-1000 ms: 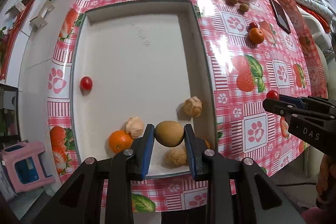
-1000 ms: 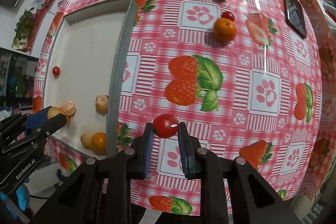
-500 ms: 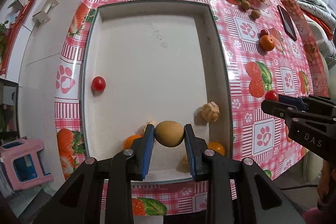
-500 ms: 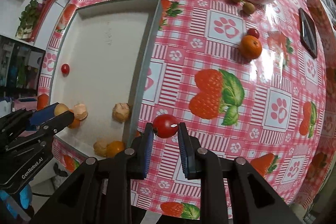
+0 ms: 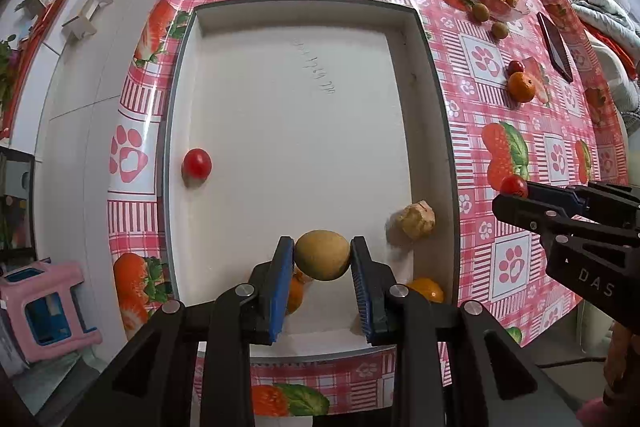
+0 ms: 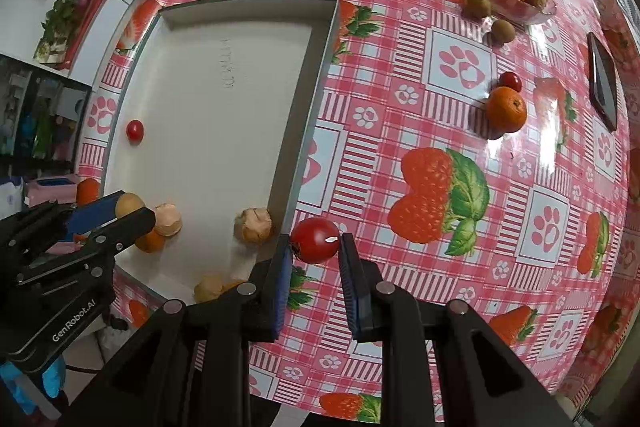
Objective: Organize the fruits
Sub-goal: 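Carry the held kiwi and tomato over the white tray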
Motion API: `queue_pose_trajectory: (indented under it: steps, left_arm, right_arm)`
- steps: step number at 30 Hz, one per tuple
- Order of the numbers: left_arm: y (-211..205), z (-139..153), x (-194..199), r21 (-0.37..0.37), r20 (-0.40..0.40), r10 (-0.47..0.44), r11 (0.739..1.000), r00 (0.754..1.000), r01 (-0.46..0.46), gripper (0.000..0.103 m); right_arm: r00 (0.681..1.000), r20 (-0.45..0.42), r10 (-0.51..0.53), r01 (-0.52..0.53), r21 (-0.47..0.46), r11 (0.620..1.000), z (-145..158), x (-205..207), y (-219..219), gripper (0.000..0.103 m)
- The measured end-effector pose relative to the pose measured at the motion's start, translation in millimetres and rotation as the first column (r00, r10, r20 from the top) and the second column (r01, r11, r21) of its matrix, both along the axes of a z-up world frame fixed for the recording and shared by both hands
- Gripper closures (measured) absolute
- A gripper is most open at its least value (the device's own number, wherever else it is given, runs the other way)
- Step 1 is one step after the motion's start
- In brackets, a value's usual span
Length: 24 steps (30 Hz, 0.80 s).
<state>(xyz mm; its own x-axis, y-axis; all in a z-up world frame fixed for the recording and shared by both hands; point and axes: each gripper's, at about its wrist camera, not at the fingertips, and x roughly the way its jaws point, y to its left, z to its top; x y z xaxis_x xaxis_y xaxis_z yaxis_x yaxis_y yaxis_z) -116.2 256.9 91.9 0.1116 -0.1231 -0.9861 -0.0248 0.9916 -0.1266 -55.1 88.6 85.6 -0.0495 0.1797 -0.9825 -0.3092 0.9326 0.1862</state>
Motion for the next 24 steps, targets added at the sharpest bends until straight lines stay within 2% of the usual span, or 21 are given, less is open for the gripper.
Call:
queue_pose_trajectory:
  steps: [14, 24]
  left_arm:
    - [12, -9, 11, 0.019, -0.01, 0.008, 1.0, 1.0, -0.008, 0.073]
    - [16, -19, 18, 0.027, -0.028, 0.003, 1.0, 1.0, -0.002, 0.073]
  right_arm:
    - [0.999, -0.014, 0.039, -0.039, 0.014, 0.999, -6, 9, 25, 0.078]
    - [0.997, -0.049, 0.056, -0.055, 0.028, 0.998, -21, 18, 50, 0.078]
